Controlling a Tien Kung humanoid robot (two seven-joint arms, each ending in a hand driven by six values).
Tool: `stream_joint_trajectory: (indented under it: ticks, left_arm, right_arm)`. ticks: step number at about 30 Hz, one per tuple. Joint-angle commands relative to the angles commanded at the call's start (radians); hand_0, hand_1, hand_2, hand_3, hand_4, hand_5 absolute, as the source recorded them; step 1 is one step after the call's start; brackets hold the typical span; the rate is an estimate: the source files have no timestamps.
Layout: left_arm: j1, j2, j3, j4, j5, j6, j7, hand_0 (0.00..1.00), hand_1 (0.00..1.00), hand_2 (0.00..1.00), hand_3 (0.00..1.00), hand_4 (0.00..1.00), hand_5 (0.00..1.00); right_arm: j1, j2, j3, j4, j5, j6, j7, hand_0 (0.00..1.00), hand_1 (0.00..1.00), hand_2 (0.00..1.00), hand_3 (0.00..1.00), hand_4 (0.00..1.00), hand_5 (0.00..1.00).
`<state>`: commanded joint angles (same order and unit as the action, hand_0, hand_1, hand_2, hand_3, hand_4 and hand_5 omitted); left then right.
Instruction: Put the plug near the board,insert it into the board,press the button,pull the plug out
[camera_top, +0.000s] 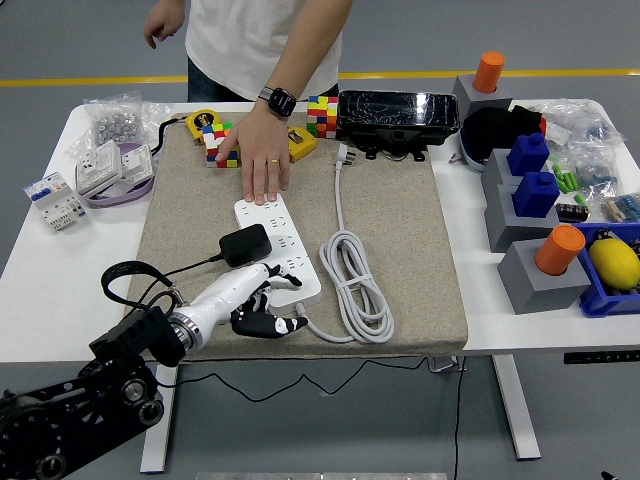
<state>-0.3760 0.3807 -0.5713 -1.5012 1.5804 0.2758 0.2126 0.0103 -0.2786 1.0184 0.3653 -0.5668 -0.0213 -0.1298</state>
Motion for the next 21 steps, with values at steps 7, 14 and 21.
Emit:
stream_joint_trajectory:
  ticks: [7, 14, 21]
  left_arm:
    - [-0.021, -0.006, -0.024, 0.056, -0.096, 0.156, -0.222, 0.24, 0.243, 0.4, 0.586, 0.815, 0.36]
    - [-0.044, -0.029, -0.083, 0.146, -0.001, 0.191, -0.22, 0.389, 0.407, 0.497, 0.589, 0.824, 0.343]
    - [-0.048, -0.041, -0.117, 0.227, 0.103, 0.175, -0.166, 0.707, 0.732, 0.722, 0.742, 0.997, 0.371]
  right_arm:
    - [0.001, 0.002, -0.001, 0.003, -0.001, 0.0, 0.001, 0.581, 0.671, 0.684, 0.618, 0.983, 0.521]
    - [0.001, 0.002, -0.004, 0.0, 0.002, -0.001, 0.001, 0.581, 0.671, 0.684, 0.618, 0.983, 0.52]
    - [0.0, 0.002, -0.003, 0.0, 0.003, 0.0, 0.001, 0.582, 0.671, 0.683, 0.618, 0.983, 0.52]
